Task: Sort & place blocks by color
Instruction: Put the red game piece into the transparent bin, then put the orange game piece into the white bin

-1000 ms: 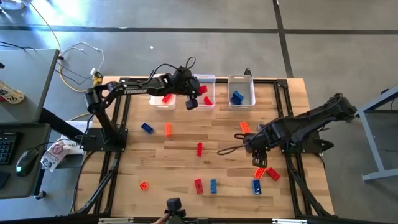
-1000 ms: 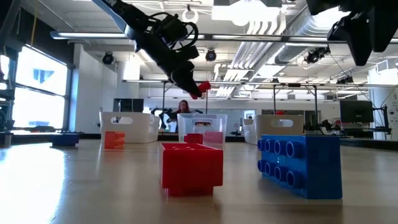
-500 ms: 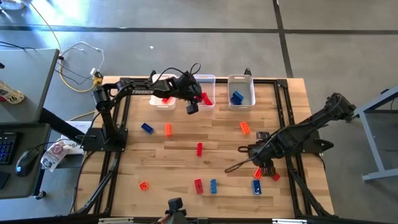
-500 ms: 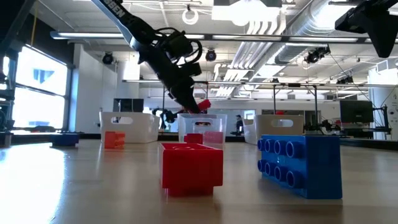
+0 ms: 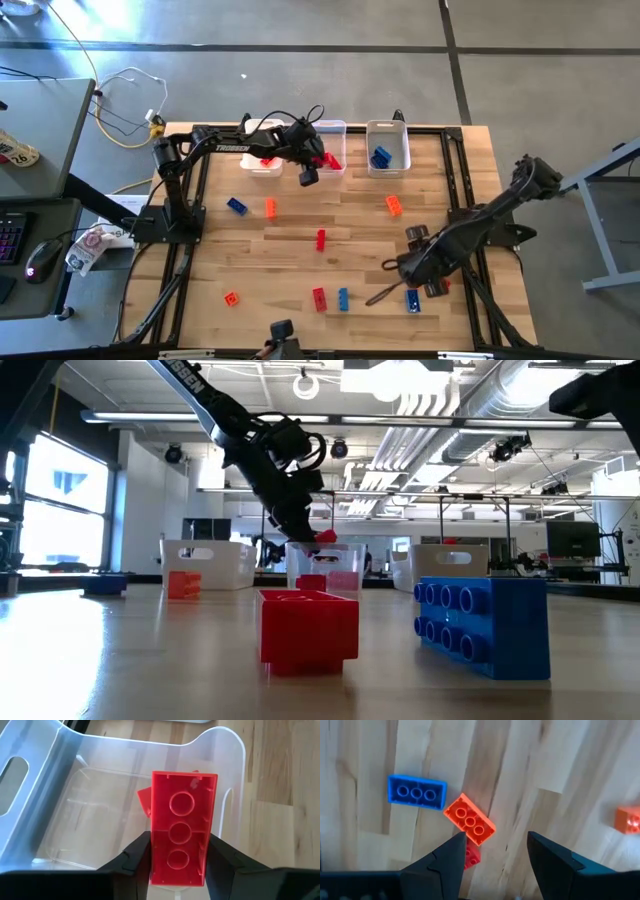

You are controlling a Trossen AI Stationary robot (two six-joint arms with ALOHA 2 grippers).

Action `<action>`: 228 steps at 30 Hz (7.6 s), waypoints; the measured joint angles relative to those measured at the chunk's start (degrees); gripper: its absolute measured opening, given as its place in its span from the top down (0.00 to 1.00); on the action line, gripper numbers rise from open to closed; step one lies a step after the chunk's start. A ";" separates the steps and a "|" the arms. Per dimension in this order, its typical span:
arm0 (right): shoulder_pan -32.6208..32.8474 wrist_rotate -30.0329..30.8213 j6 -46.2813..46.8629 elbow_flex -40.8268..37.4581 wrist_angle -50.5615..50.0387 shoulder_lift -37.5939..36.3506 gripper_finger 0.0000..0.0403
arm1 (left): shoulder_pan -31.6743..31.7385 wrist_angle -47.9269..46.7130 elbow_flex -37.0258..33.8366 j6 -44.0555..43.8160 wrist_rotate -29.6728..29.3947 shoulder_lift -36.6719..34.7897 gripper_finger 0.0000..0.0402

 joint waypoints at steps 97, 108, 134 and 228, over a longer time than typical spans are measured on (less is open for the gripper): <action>9.93 4.11 -14.57 0.00 3.45 24.91 0.69 | -13.27 -17.36 0.03 -11.71 -1.57 -25.75 0.51; 7.01 6.05 -2.57 0.00 -3.98 24.91 0.76 | -13.27 -17.36 0.03 -8.29 -1.57 -25.75 0.51; -12.52 25.82 1.53 0.02 5.77 13.82 0.76 | -13.11 -17.51 0.01 -0.27 -6.56 -25.75 0.46; -42.31 1.42 -36.01 0.02 70.69 -4.05 0.76 | -17.42 3.19 0.01 1.54 -3.93 -25.73 0.71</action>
